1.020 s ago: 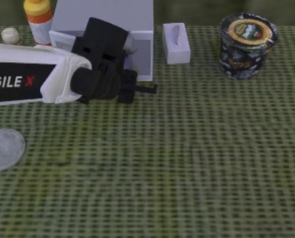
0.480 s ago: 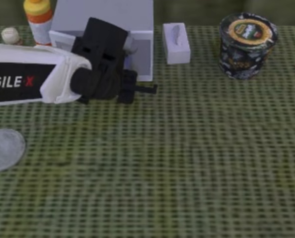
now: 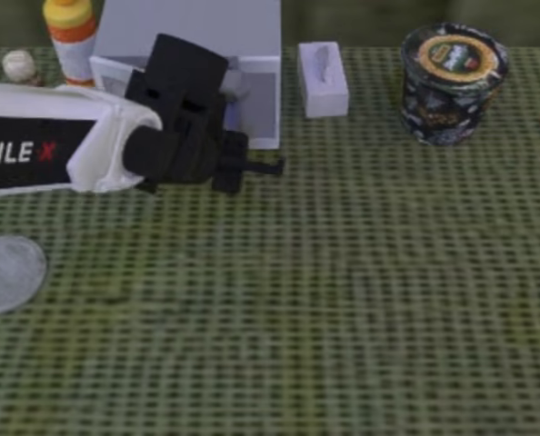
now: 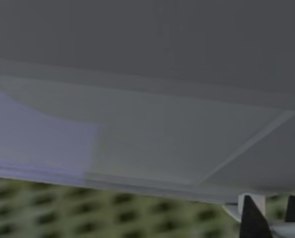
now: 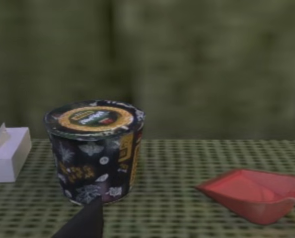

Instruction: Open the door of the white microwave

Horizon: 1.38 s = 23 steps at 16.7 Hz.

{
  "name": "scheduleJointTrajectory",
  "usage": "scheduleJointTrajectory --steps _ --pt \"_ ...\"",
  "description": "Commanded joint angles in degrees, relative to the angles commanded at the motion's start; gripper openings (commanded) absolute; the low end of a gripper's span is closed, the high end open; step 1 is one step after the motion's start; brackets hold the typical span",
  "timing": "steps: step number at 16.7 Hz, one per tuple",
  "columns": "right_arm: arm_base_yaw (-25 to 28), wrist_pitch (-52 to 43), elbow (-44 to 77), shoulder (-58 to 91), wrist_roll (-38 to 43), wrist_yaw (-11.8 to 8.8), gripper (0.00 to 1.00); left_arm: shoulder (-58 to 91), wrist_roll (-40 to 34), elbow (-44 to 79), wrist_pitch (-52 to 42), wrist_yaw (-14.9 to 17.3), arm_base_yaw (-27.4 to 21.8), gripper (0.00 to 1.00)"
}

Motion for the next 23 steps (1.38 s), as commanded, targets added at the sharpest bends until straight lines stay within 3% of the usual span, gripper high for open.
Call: scheduleJointTrajectory --steps 4,23 --pt "0.0 0.0 0.0 0.0 0.0 0.0 1.0 -2.0 2.9 -2.2 1.2 2.6 1.2 0.0" --pt "0.0 0.0 0.0 0.0 0.0 0.0 1.0 -2.0 2.9 -2.2 1.2 2.6 1.2 0.0"
